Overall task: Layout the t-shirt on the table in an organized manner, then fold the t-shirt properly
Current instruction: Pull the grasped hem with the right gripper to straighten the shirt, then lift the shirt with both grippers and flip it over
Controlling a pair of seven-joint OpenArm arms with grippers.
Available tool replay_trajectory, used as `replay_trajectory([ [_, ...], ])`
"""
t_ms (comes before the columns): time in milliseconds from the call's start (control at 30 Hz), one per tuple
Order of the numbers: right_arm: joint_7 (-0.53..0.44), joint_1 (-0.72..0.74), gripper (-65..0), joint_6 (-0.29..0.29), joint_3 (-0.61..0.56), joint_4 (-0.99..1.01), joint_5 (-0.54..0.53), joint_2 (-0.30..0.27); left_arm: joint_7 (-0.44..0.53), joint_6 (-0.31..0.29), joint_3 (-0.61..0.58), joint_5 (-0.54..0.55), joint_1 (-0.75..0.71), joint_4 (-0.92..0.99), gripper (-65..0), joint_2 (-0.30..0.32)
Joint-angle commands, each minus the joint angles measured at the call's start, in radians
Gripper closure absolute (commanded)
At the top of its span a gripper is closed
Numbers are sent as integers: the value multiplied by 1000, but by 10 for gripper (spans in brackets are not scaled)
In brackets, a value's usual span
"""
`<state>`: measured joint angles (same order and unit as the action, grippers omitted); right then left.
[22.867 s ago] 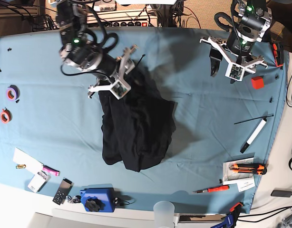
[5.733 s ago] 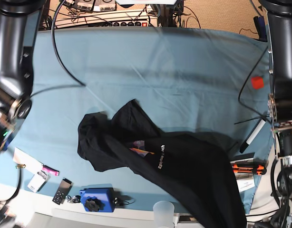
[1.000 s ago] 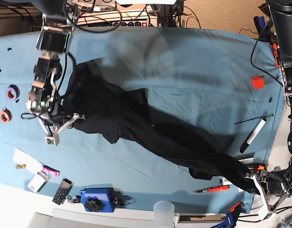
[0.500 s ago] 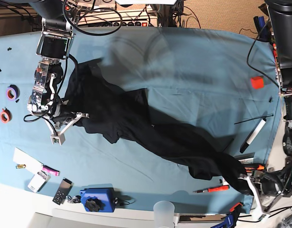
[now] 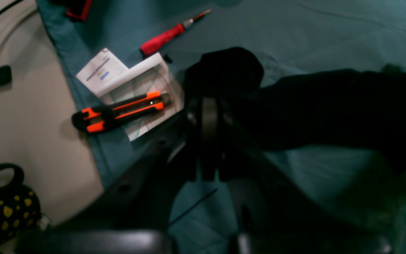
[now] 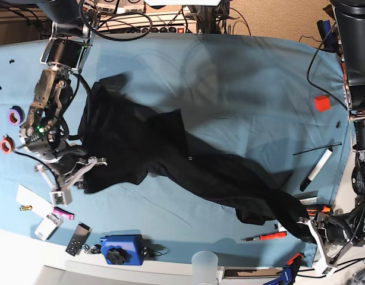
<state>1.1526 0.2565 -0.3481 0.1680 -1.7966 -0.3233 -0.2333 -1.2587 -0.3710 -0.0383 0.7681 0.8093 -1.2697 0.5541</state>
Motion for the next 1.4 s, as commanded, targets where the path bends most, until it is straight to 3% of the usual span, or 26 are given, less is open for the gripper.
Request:
replay_trajectory([
  [0,-27,26,0,1,13,-46,0,-17,1,3,8,6,35,-13,0,11],
  [233,-22,25,0,-2,195,-135,33,-17,-43,6,8,53,-81,-14,0,11],
  [300,-12,23,0,-27,245,-125,32,-26,-48,3,8,63,-148,-14,0,0],
  [500,-33,-7,0,-41,252,-85,34,-116,-42,3,9,60,-300,-22,0,-93],
  [700,-186,53,0,-42,251,97,33,-178,93,6,8,-32,-280,-25,0,-190],
  [833,-257,211,0,-89,237,307,32,-218,278,7,8,-175,-211,-24,0,-235],
  [1033,-319,576,0,-92,66,640,33,-288,357,50,8,-321,-13,6,0,-249],
  [1167,-401,841,0,-92,-76,819,61,-304,359,67,8,-401,157,80,0,-232],
  [1267,-418,1022,0,-92,-151,869,74,-305,321,68,9,-386,275,140,0,-200],
  [1367,-371,1049,0,-89,-188,869,72,-307,240,67,9,-324,365,164,0,-161],
])
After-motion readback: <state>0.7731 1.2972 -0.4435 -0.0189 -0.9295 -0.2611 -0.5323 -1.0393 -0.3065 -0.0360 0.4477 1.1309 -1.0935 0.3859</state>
